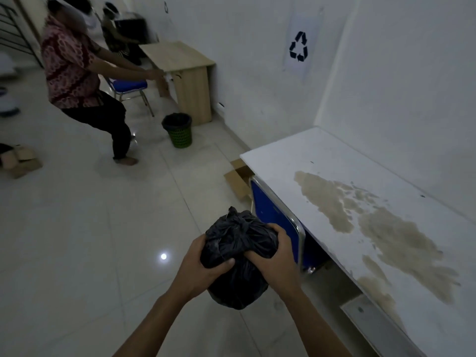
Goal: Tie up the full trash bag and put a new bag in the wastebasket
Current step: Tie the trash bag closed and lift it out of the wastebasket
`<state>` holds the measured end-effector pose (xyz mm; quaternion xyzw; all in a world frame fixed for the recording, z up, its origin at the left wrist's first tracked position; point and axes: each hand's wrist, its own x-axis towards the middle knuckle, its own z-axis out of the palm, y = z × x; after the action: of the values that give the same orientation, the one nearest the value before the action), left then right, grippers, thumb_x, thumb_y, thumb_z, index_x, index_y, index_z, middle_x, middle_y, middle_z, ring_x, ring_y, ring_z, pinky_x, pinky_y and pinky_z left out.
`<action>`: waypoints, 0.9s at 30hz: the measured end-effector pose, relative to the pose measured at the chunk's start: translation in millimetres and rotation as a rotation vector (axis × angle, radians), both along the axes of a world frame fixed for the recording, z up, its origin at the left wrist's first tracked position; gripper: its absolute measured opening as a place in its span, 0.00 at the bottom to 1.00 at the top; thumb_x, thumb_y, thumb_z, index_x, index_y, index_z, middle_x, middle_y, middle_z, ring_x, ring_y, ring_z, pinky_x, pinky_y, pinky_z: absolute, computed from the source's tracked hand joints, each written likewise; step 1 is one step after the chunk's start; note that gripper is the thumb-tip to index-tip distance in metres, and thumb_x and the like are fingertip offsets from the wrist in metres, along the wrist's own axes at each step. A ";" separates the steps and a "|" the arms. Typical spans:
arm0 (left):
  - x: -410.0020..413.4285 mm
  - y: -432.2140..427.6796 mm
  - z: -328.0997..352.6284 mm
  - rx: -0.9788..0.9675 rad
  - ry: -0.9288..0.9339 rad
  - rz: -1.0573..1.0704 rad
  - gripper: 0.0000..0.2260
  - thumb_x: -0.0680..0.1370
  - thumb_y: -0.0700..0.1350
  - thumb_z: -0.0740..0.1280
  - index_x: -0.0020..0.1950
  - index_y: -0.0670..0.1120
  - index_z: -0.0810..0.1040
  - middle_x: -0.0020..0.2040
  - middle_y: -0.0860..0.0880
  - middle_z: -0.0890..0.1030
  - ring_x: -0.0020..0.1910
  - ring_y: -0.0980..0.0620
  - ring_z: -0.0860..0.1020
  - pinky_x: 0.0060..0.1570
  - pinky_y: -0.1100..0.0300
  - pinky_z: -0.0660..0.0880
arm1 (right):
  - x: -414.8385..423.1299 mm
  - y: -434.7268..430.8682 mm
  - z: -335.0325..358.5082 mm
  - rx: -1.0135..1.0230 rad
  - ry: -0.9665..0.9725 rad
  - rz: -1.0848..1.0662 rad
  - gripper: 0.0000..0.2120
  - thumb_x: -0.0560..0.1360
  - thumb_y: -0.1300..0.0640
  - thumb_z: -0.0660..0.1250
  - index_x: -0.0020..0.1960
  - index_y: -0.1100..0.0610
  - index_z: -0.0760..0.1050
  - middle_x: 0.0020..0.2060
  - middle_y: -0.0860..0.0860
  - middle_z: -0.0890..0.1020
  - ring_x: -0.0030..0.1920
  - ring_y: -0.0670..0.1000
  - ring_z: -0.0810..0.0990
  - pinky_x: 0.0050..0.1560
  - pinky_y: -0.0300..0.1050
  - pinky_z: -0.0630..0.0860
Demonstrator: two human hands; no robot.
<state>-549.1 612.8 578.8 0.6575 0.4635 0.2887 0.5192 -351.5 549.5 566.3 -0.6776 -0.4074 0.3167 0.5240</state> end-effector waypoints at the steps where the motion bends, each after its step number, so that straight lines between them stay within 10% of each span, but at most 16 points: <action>1: 0.2 18.3 -1.3 -0.002 -0.006 0.009 0.37 0.63 0.63 0.78 0.69 0.61 0.70 0.66 0.58 0.74 0.64 0.60 0.75 0.63 0.54 0.76 | 0.2 19.9 -1.1 0.001 0.000 0.007 0.39 0.63 0.40 0.80 0.69 0.40 0.67 0.63 0.38 0.71 0.64 0.45 0.75 0.65 0.52 0.76; 8: -9.5 150.0 -17.0 0.001 -0.029 0.026 0.30 0.65 0.57 0.78 0.62 0.68 0.70 0.64 0.60 0.75 0.60 0.65 0.76 0.54 0.67 0.76 | -11.4 150.6 -17.9 0.008 -0.008 0.001 0.40 0.63 0.41 0.81 0.69 0.42 0.67 0.62 0.41 0.72 0.62 0.44 0.75 0.62 0.47 0.77; 14: -21.9 277.6 -23.7 -0.026 -0.031 -0.028 0.32 0.64 0.61 0.78 0.65 0.63 0.70 0.64 0.57 0.77 0.63 0.58 0.77 0.62 0.50 0.77 | -26.9 272.1 -15.3 0.040 -0.010 -0.041 0.31 0.61 0.44 0.82 0.57 0.30 0.69 0.55 0.33 0.76 0.56 0.40 0.79 0.55 0.41 0.79; 27: 5.3 547.4 -4.8 -0.017 -0.017 -0.314 0.36 0.66 0.66 0.76 0.70 0.62 0.68 0.67 0.59 0.74 0.66 0.59 0.74 0.66 0.50 0.74 | -27.0 497.0 -14.6 0.043 0.053 -0.291 0.30 0.65 0.47 0.80 0.60 0.33 0.69 0.60 0.45 0.77 0.60 0.46 0.79 0.61 0.54 0.79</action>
<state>-543.8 1160.2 573.9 0.7150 0.3528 0.2057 0.5674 -378.5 1046.5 551.6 -0.7094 -0.2975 0.2462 0.5896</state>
